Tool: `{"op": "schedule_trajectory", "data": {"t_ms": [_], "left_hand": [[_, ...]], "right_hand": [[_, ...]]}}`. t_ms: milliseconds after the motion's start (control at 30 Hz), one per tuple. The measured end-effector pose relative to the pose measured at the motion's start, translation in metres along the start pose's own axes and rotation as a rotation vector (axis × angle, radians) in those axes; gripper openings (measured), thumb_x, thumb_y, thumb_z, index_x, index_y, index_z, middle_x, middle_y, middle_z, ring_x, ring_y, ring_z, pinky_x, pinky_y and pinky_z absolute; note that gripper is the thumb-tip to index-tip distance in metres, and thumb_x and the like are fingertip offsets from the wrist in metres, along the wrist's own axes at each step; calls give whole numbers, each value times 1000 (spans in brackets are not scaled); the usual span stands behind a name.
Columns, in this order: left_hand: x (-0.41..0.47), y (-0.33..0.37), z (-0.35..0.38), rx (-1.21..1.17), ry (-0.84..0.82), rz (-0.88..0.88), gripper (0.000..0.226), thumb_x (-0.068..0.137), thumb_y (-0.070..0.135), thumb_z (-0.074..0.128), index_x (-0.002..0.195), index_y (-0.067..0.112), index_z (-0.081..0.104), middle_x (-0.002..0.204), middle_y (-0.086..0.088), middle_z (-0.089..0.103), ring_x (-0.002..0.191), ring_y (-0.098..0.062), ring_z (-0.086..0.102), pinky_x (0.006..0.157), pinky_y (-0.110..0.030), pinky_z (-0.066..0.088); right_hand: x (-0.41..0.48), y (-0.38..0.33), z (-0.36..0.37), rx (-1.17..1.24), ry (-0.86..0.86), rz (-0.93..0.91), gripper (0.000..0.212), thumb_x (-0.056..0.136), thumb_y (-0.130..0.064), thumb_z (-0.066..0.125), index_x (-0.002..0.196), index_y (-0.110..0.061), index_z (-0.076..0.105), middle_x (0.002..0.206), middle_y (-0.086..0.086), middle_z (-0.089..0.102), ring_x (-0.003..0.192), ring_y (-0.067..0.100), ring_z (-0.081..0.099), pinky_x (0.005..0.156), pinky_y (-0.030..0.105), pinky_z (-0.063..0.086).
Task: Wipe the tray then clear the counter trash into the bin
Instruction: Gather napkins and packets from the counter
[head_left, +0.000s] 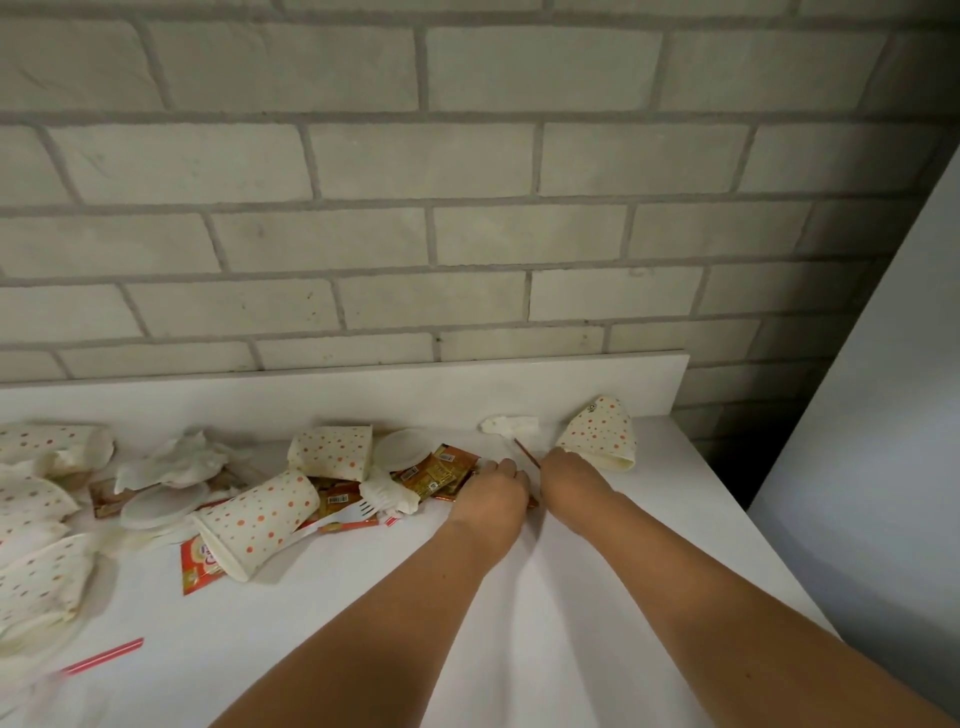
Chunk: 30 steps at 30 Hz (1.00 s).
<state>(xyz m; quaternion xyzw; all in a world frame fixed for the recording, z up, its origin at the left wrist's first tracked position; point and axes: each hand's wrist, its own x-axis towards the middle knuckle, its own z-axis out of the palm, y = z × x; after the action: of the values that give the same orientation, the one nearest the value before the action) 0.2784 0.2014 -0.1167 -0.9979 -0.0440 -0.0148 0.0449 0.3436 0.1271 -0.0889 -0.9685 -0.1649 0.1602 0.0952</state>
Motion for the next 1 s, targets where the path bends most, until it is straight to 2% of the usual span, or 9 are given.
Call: {"op": "schedule_trajectory", "data": {"t_ms": [100,167,233,400,533,600,733,867,1000], "left_hand": [[-13,-3,5,-71,71,18,30,91,6,42,120,3,49,120,-14,49,112,-29,47,89,-34,40],[-22,-3,8,-151,219,48,22,81,4,50,100,3,61,101,-13,60,96,-28,58,76,-32,48],[-28,-5,9,-208,309,23,11,67,9,58,77,10,63,77,-6,63,72,-22,64,59,-25,50],[-38,-14,-4,-303,439,-45,2,69,17,55,69,15,55,57,5,57,46,-9,52,42,-17,37],[-43,-26,-12,-430,361,-257,15,95,11,41,106,9,50,93,-5,60,76,-16,55,61,-19,33],[-44,-31,-9,-415,372,-319,21,98,11,34,117,11,44,93,-4,56,79,-17,55,61,-22,32],[-46,-33,-5,-469,332,-389,26,99,12,34,123,13,44,96,-1,56,80,-15,52,64,-23,35],[-44,-37,-6,-587,231,-399,28,98,31,41,116,13,52,105,-5,65,97,-19,62,73,-25,45],[-45,-38,-10,-661,192,-410,27,96,32,45,105,11,59,99,-5,68,90,-17,64,73,-24,47]], "right_hand": [[6,-11,-11,63,66,-70,33,96,-1,36,129,-1,40,130,16,49,111,26,54,77,31,39],[10,-16,-14,75,104,-170,38,92,7,37,129,-1,36,129,18,46,109,27,52,74,30,35],[16,-19,-12,68,125,-266,46,87,12,39,131,-2,35,130,17,42,117,30,46,82,33,40],[33,-24,3,-4,143,-254,48,93,3,36,140,-9,31,137,14,26,121,32,37,93,34,41],[34,-29,6,-43,183,-249,42,96,-4,37,137,-5,31,135,13,29,121,30,38,92,33,42],[32,-33,8,-46,144,-282,41,96,-7,38,137,-5,33,136,12,32,124,29,37,95,34,40],[28,-37,13,-78,57,-250,38,94,-8,43,132,-4,40,129,11,46,114,28,52,80,32,47],[15,-33,-13,-180,150,-382,40,92,-9,45,130,-11,33,99,9,61,79,26,58,49,27,36],[12,-12,-50,-144,338,-351,31,100,-22,31,130,-21,38,95,8,62,78,25,58,54,25,36]]}}
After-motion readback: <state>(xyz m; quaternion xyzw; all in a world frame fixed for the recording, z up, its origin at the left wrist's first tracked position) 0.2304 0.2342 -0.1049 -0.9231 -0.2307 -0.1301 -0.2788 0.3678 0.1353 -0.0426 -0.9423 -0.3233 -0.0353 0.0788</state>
